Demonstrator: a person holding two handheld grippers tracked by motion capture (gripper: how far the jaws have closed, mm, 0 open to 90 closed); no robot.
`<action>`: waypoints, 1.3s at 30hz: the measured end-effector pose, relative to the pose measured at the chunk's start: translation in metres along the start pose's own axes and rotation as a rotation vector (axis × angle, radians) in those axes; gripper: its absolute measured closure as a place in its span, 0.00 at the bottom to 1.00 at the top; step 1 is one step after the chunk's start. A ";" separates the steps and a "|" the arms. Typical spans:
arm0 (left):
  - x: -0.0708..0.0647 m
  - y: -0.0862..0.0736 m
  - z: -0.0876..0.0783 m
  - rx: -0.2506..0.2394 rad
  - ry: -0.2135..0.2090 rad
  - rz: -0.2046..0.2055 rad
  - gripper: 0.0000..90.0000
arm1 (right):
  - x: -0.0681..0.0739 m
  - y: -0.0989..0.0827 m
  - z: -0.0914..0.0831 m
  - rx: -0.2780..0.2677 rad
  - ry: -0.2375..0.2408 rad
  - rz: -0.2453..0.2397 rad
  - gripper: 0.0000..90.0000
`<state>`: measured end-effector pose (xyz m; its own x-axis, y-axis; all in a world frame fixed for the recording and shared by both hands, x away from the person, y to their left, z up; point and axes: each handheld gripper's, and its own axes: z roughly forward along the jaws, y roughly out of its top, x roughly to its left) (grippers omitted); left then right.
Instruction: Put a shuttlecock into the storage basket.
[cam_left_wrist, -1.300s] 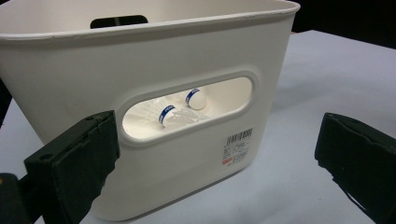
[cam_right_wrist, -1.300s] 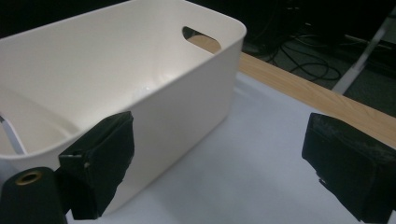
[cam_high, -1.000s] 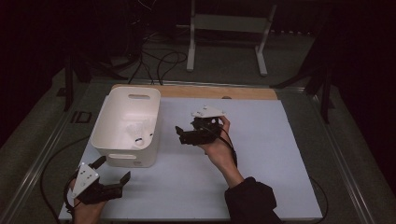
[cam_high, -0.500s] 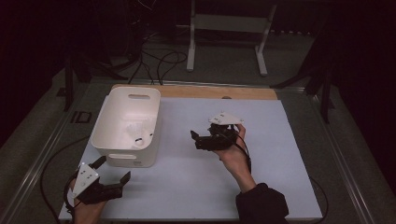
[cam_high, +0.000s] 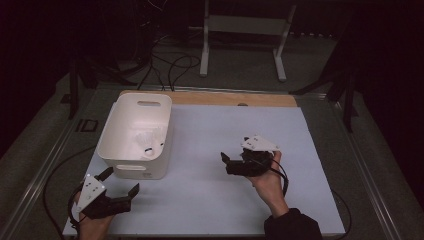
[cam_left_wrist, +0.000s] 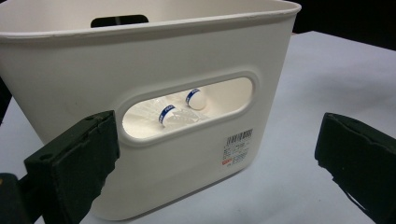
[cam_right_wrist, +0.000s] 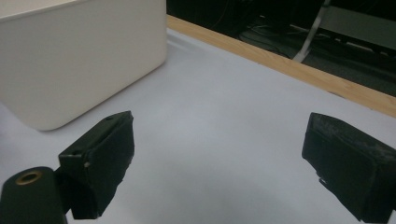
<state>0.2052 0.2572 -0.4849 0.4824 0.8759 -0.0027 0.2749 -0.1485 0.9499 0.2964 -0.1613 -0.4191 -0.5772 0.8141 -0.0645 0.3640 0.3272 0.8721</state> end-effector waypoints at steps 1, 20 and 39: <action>0.000 0.000 0.000 0.001 0.000 0.001 0.01 | -0.001 -0.002 -0.003 -0.006 0.000 0.005 0.10; 0.000 0.000 0.002 0.003 -0.002 -0.002 0.01 | -0.032 -0.068 -0.041 -0.070 -0.024 0.092 0.10; 0.000 0.001 0.000 -0.017 -0.010 -0.011 0.01 | -0.041 -0.103 -0.064 -0.199 -0.025 0.101 0.10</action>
<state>0.2054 0.2574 -0.4834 0.4879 0.8727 -0.0166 0.2662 -0.1306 0.9550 0.2361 -0.2587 -0.4751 -0.5257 0.8505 0.0176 0.2661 0.1447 0.9530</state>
